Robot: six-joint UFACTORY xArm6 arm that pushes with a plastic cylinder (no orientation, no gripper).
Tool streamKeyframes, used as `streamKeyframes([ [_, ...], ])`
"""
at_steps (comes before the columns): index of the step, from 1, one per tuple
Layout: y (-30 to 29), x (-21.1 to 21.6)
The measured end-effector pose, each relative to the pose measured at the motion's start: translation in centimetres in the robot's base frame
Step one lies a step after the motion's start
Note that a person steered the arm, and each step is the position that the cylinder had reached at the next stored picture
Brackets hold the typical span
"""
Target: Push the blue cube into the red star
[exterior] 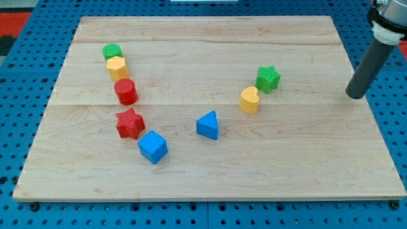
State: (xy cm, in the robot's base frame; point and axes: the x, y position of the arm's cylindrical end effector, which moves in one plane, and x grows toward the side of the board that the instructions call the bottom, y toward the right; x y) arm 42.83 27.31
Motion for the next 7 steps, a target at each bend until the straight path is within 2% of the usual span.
streamKeyframes([
  [2, -0.1, 0.5],
  [3, -1.4, 4.1],
  [4, -6.0, 12.9],
  [5, -18.9, 16.1],
  [6, -29.0, 16.0],
  [7, -35.7, 11.2],
])
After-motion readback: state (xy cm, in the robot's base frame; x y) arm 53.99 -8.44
